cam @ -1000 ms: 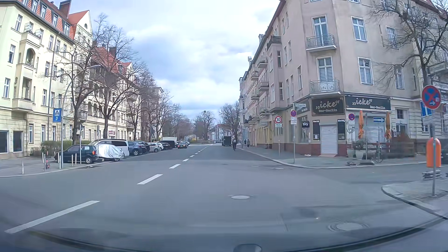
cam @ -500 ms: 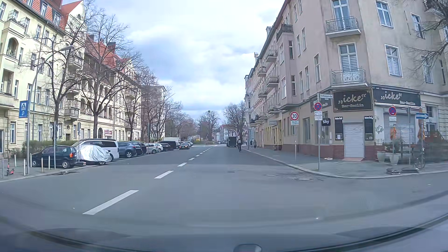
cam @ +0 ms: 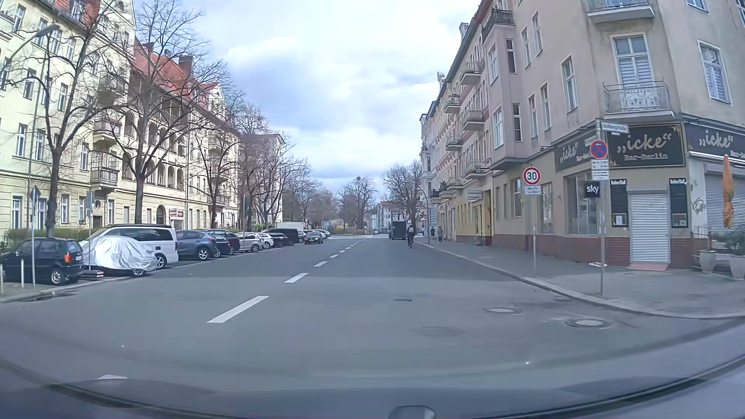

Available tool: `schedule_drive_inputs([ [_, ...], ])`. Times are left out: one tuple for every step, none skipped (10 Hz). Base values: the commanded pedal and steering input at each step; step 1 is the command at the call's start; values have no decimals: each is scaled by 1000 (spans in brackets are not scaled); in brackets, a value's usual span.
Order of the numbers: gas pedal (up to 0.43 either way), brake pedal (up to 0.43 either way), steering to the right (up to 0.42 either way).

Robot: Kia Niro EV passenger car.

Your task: Follow the waypoints while adhering to traffic rules and regulations

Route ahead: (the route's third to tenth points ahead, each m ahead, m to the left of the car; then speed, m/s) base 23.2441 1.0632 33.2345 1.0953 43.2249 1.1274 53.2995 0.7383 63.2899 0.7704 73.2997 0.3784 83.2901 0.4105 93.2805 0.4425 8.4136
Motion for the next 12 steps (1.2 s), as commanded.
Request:
schedule_drive_inputs([
  [0,0,-11],
  [0,0,-8],
  [0,0,-6],
  [0,0,-2],
  [0,0,0],
  [0,0,0],
  [0,0,0],
  [28,0,1],
  [39,0,2],
  [39,0,2],
  [39,0,1],
  [39,0,1],
])
